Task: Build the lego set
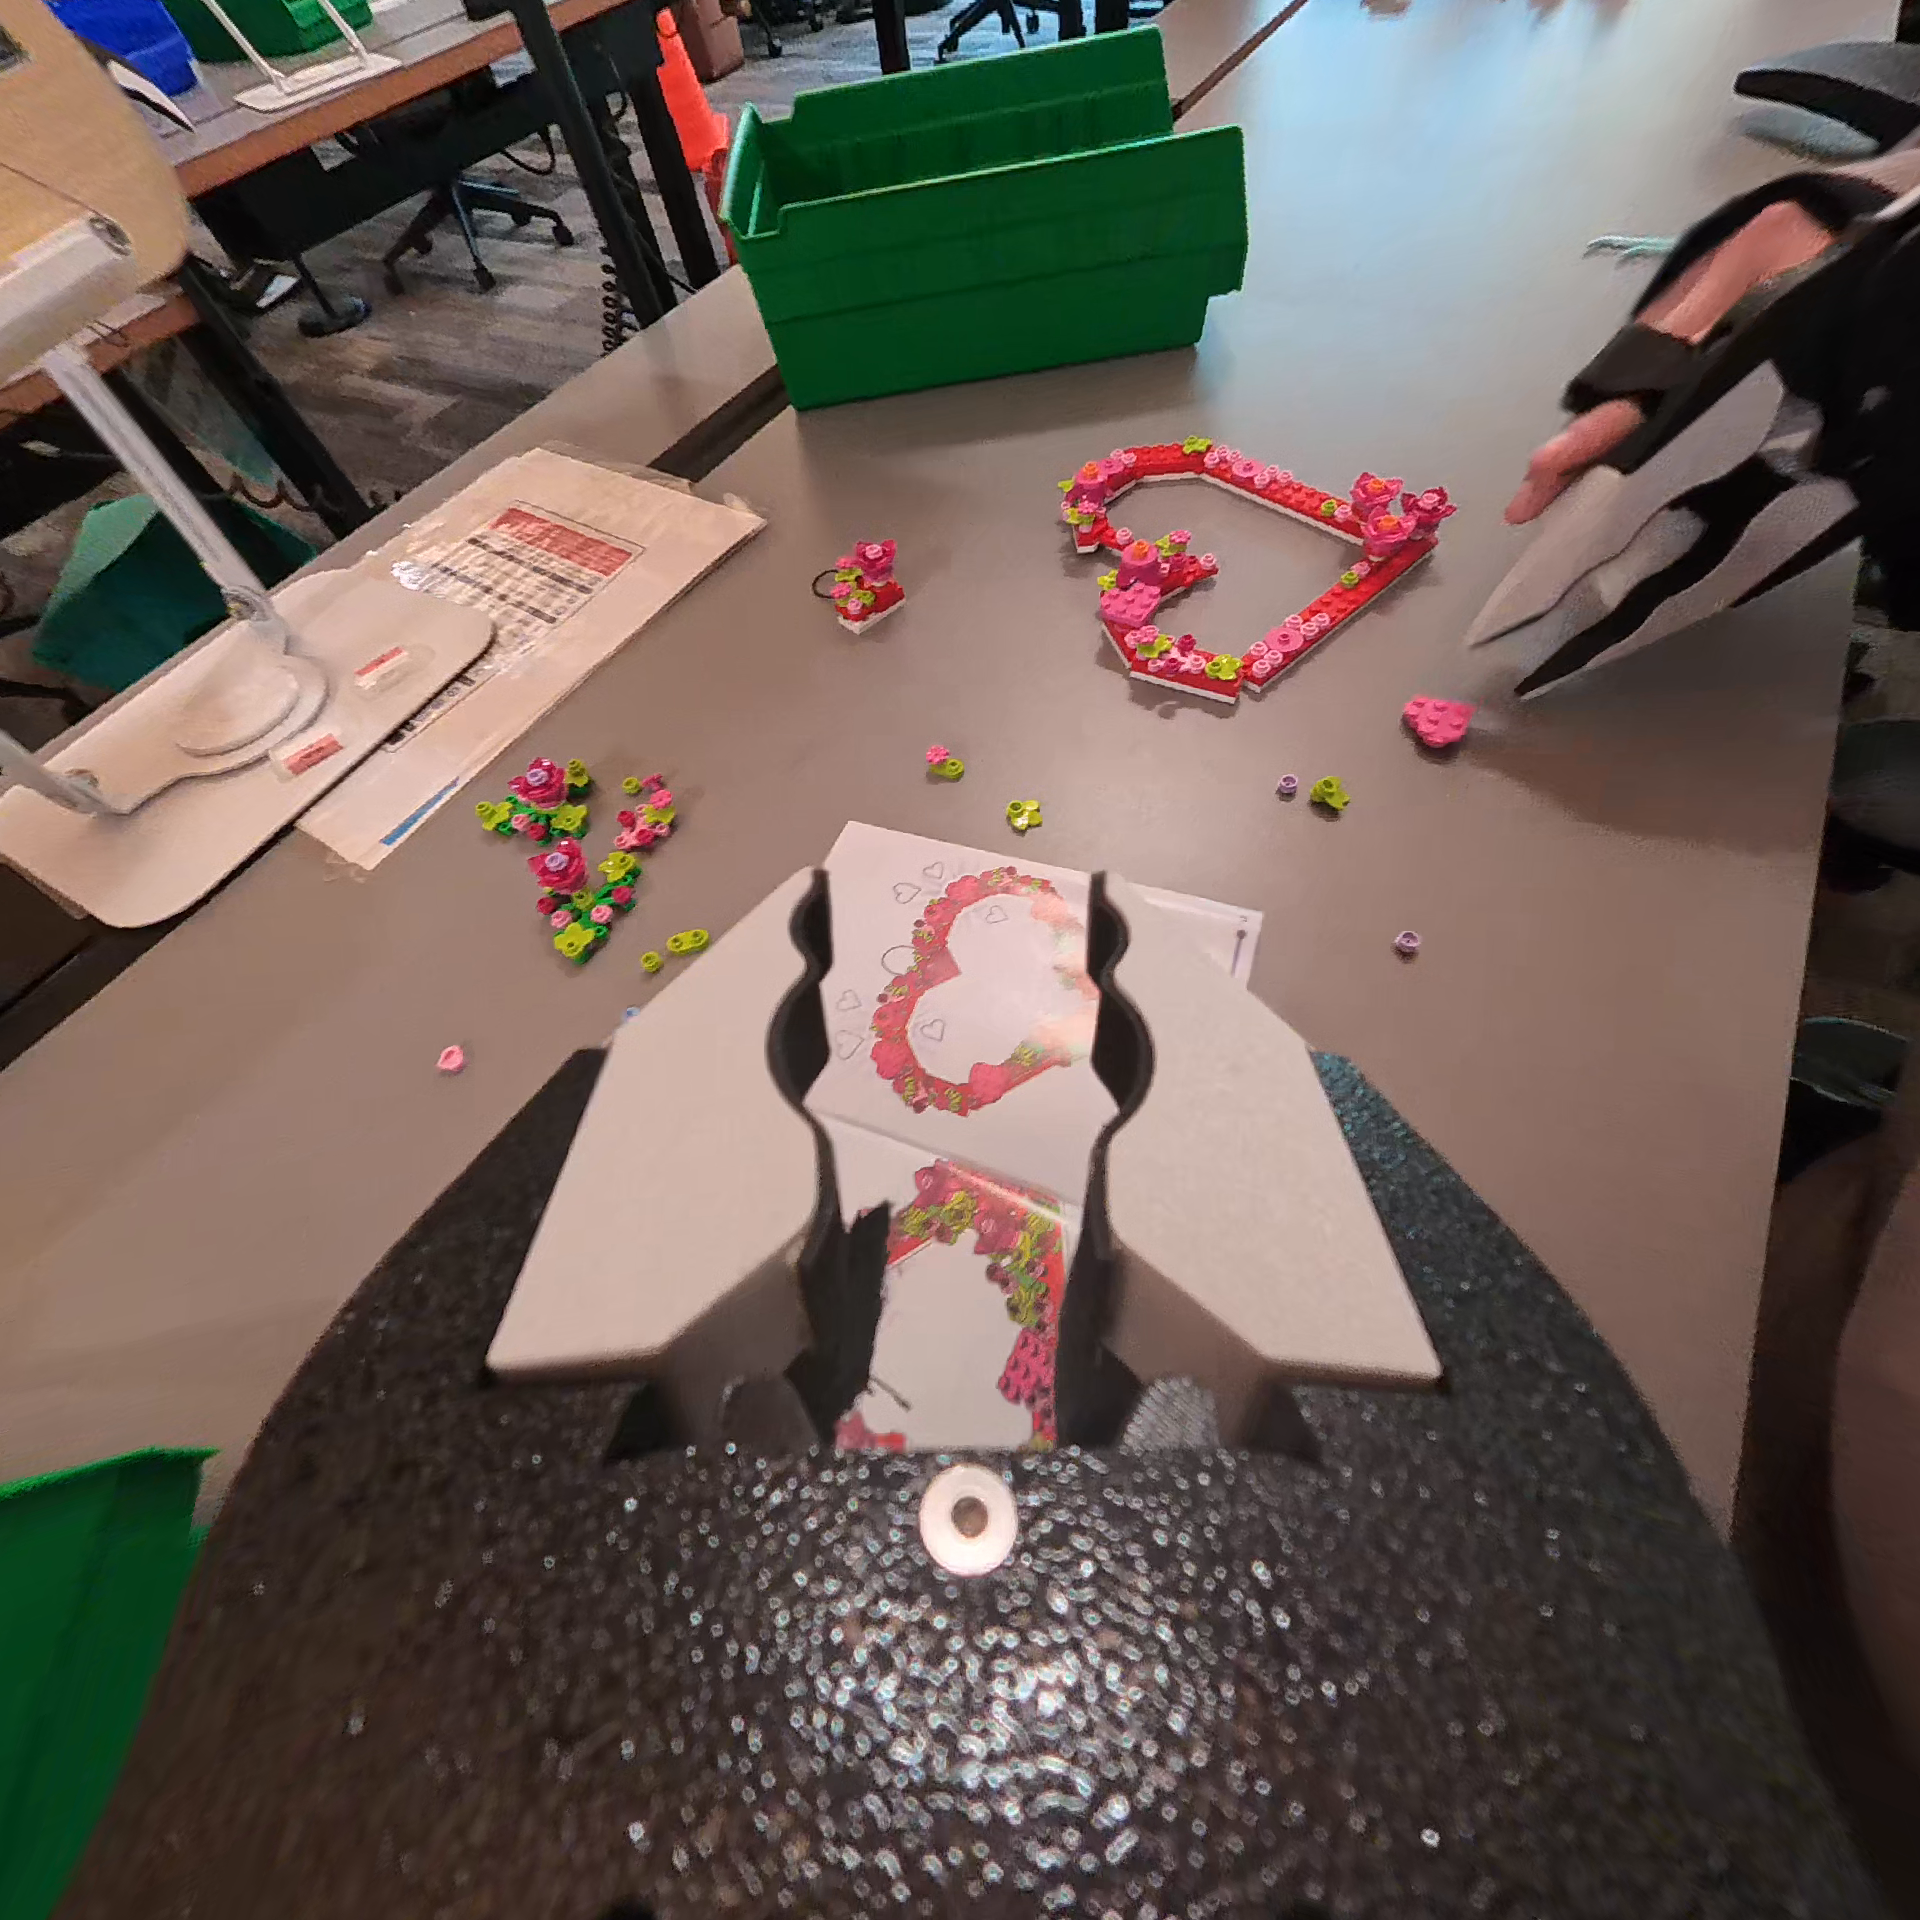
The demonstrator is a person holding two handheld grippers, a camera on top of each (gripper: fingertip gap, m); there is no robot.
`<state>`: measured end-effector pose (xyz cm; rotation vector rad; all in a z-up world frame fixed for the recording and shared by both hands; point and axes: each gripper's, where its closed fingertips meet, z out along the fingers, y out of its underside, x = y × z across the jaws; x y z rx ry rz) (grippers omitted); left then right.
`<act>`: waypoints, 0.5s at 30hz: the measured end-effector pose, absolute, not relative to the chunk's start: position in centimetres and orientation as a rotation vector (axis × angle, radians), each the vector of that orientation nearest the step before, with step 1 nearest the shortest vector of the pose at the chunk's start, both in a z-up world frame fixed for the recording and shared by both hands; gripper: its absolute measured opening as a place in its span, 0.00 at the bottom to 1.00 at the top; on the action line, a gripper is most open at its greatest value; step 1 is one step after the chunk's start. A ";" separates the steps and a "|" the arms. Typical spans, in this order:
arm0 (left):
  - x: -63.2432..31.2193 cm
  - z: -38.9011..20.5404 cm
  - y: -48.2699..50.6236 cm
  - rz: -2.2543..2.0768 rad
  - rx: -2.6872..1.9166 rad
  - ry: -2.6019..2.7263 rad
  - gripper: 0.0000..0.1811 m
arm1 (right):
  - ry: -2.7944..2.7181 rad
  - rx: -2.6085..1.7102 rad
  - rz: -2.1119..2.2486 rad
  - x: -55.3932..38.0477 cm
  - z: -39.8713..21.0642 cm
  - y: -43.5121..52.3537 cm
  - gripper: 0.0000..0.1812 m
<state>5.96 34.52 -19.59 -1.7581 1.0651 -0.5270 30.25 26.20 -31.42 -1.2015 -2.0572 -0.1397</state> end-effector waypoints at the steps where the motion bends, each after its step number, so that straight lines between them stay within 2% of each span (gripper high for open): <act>1: 5.5 -19.4 34.6 -0.513 -1.751 1.056 0.26 | -1.979 -1.288 -0.110 30.5 -31.1 26.3 0.17; 8: 0.5 -15.5 35.9 -0.388 -1.673 0.877 0.24 | -1.189 -1.911 0.198 30.8 -30.9 26.8 0.17; 11: -1.1 -13.5 35.9 -0.377 -1.625 0.801 0.24 | -0.913 -2.041 0.417 29.8 -31.4 26.2 0.20; 15: -2.1 -12.3 35.4 -0.337 -1.569 0.773 0.22 | -0.784 -2.123 0.416 29.9 -31.9 26.4 0.24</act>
